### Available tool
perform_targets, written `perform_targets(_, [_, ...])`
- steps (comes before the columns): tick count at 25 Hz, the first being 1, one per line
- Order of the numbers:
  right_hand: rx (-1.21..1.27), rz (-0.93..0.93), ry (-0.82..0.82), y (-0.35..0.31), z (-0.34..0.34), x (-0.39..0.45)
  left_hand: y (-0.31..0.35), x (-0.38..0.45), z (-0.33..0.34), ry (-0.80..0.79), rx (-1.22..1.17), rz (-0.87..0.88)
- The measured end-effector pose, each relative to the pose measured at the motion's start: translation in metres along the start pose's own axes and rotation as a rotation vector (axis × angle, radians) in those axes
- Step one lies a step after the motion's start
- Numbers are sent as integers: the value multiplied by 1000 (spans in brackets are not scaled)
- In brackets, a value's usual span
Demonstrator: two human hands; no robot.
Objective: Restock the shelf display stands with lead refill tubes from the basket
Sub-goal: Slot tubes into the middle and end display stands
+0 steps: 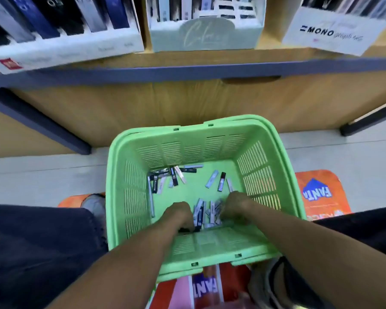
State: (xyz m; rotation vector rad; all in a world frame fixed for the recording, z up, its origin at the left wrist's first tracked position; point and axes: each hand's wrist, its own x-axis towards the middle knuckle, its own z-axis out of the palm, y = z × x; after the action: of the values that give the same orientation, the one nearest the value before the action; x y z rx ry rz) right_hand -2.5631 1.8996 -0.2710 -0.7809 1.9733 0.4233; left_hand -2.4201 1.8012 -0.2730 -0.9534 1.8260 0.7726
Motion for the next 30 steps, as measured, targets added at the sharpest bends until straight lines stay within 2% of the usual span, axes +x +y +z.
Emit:
perform_targets(3, [128, 115, 0, -3, 16, 18, 2, 19, 21, 5, -74, -31])
perform_targets(5, [172, 143, 4, -10, 20, 23, 5, 25, 26, 70, -137, -48])
perform_targets(8, [275, 140, 35, -23, 21, 27, 16, 29, 19, 185, -277, -94])
perform_targets(13, [495, 125, 132, -23, 11, 31, 20, 32, -5, 314, -382, -52])
perform_targets(15, [560, 181, 69, -18, 11, 30, 11, 32, -5, 283, -386, -89])
perform_targets(18, [624, 269, -156, -20, 16, 21, 5, 29, 6, 105, -501, -157])
perform_targets(20, [779, 262, -175, -26, 18, 20, 7, 27, 12, 51, -598, -146])
perform_targets(24, [963, 250, -54, -34, 18, 28, 14, 31, 10, 159, -483, -107])
perform_targets(27, [967, 212, 53, -33, 17, 32, 17, 34, 8, 240, -337, -64])
perform_targets(30, [1015, 186, 34, -35, 16, 26, 26, 33, 22, 234, -280, -33])
